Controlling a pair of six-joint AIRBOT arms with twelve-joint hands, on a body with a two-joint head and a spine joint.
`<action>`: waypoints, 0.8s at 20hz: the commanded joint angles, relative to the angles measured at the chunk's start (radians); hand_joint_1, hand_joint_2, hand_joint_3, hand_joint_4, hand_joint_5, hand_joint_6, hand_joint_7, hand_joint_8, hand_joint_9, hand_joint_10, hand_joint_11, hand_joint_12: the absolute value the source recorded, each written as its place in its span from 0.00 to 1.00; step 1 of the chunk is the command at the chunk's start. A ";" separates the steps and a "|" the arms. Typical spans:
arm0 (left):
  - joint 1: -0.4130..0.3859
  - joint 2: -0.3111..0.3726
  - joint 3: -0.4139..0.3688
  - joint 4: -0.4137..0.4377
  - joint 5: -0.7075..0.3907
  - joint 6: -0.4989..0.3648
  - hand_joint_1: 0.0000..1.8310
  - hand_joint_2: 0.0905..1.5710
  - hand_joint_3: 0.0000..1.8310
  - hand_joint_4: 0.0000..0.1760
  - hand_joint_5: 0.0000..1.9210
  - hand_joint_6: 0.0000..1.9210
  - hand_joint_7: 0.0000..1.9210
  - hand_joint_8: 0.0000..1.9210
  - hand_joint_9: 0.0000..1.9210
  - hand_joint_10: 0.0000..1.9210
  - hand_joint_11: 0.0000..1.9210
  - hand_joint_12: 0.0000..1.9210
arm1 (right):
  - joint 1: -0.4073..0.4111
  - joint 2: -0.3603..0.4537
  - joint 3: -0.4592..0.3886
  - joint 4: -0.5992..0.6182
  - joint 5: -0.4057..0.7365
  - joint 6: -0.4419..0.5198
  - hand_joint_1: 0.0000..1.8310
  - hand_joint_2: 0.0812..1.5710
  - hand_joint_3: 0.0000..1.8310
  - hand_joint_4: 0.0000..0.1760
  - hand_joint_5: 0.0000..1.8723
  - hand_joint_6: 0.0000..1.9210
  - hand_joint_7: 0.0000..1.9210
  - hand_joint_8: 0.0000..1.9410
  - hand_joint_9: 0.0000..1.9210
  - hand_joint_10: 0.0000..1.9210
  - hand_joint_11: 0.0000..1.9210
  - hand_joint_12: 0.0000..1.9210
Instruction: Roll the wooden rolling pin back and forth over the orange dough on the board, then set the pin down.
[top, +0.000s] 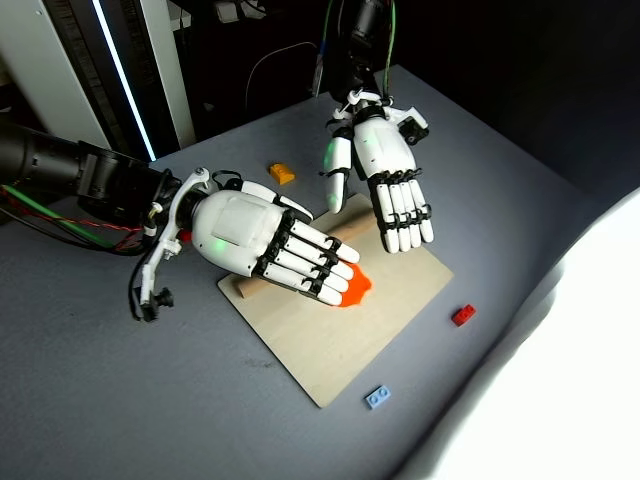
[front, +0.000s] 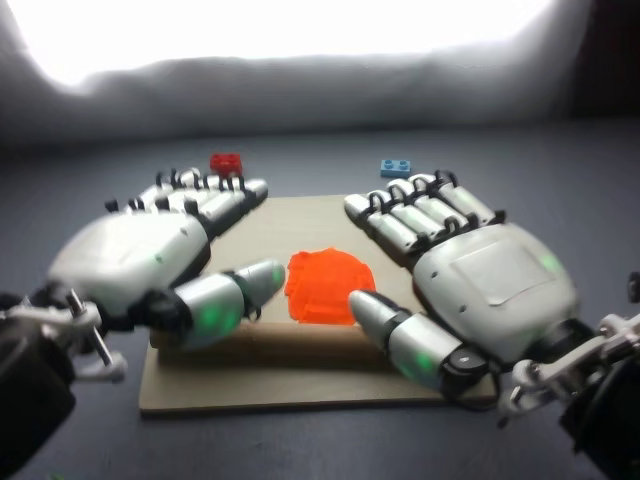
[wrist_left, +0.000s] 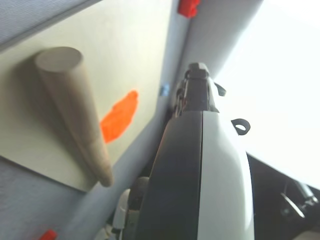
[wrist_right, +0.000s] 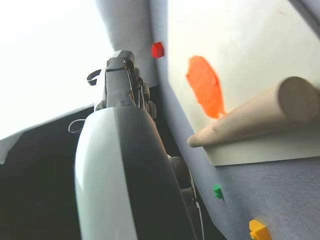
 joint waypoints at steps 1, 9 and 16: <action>-0.025 0.019 -0.004 0.051 -0.052 0.014 0.00 0.88 0.00 0.00 0.06 0.00 0.07 0.00 0.04 0.00 0.00 0.00 | 0.020 0.016 -0.013 -0.076 -0.098 0.008 0.00 0.88 0.00 0.00 0.10 0.00 0.11 0.00 0.09 0.00 0.00 0.17; -0.276 0.136 -0.037 0.052 0.394 0.217 0.00 0.85 0.00 0.00 0.14 0.01 0.21 0.01 0.19 0.02 0.00 0.35 | 0.107 0.264 -0.155 -0.076 -0.067 0.101 0.00 0.82 0.00 0.00 0.20 0.03 0.22 0.02 0.22 0.04 0.00 0.51; -0.412 0.147 -0.029 0.052 0.588 0.296 0.00 0.97 0.00 0.00 0.36 0.06 0.32 0.28 0.19 0.56 0.02 0.75 | 0.122 0.379 -0.195 -0.076 -0.069 0.112 0.10 0.92 0.00 0.00 0.29 0.47 0.37 0.34 0.27 0.60 0.15 0.84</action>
